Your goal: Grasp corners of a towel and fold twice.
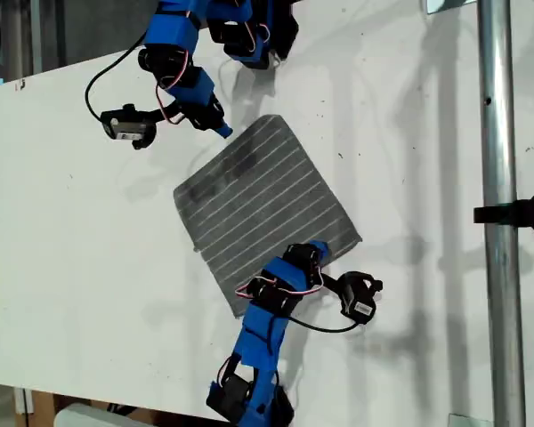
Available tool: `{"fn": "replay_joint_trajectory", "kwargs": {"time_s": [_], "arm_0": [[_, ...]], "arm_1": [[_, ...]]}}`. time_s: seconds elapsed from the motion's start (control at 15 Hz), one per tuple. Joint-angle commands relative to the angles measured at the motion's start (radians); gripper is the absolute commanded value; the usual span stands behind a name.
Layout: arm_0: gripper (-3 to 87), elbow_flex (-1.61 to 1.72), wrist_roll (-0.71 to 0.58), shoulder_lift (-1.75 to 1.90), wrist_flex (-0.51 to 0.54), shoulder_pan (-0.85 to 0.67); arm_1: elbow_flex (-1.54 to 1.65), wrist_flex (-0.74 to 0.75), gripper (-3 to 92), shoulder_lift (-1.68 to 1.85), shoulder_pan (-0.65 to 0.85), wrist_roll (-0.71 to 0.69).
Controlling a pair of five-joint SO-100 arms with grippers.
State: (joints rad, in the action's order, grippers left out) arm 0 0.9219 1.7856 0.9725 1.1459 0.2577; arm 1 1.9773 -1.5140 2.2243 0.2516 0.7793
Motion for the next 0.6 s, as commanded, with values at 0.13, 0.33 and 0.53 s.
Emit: {"fn": "replay_joint_trajectory", "kwargs": {"time_s": [0.13,0.33,0.53], "arm_0": [[-2.9,-0.061,0.005,0.043,-0.021,0.023],[-2.9,-0.057,-0.006,0.021,-0.029,0.011],[-2.9,-0.060,0.041,-0.114,-0.081,0.000]], "arm_1": [[0.023,-0.046,19.7,0.031,-0.103,0.061],[0.026,-0.061,20.2,0.032,-0.138,0.072],[0.008,-0.025,18.6,0.028,-0.130,0.074]]}}
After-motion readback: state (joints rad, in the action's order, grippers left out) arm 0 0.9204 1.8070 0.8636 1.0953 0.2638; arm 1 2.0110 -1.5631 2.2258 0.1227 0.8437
